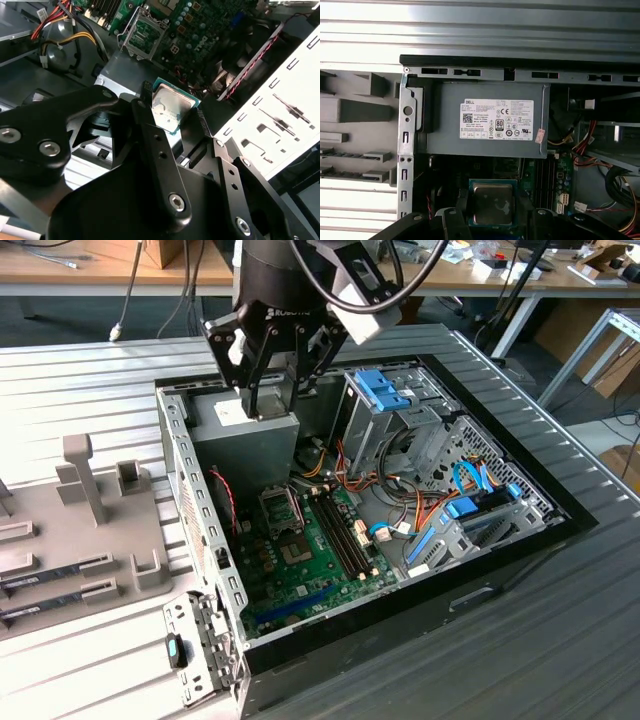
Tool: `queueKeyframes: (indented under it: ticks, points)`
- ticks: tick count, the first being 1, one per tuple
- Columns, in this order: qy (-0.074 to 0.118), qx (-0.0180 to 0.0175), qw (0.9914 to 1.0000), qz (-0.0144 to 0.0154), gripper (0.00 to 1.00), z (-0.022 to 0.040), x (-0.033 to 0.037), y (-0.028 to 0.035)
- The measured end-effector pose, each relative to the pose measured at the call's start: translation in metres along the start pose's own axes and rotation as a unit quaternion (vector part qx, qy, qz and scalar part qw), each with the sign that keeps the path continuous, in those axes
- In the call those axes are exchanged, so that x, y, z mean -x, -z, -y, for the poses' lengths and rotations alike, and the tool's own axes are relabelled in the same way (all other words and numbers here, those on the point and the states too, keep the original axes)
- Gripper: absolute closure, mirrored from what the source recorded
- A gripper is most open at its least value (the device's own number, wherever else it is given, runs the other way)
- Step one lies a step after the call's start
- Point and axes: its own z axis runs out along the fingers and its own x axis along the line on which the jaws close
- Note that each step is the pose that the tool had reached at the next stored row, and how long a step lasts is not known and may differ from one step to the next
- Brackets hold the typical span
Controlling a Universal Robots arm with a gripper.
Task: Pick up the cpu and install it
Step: 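Pick up the cpu and move it towards the insertion slot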
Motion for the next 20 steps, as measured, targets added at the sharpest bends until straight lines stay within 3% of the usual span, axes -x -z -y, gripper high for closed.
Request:
queueKeyframes:
  ticks: [20]
  points:
    - [0.0, 0.0, 1.0, 0.0, 0.53, 0.0055, 0.0129, -0.0051]
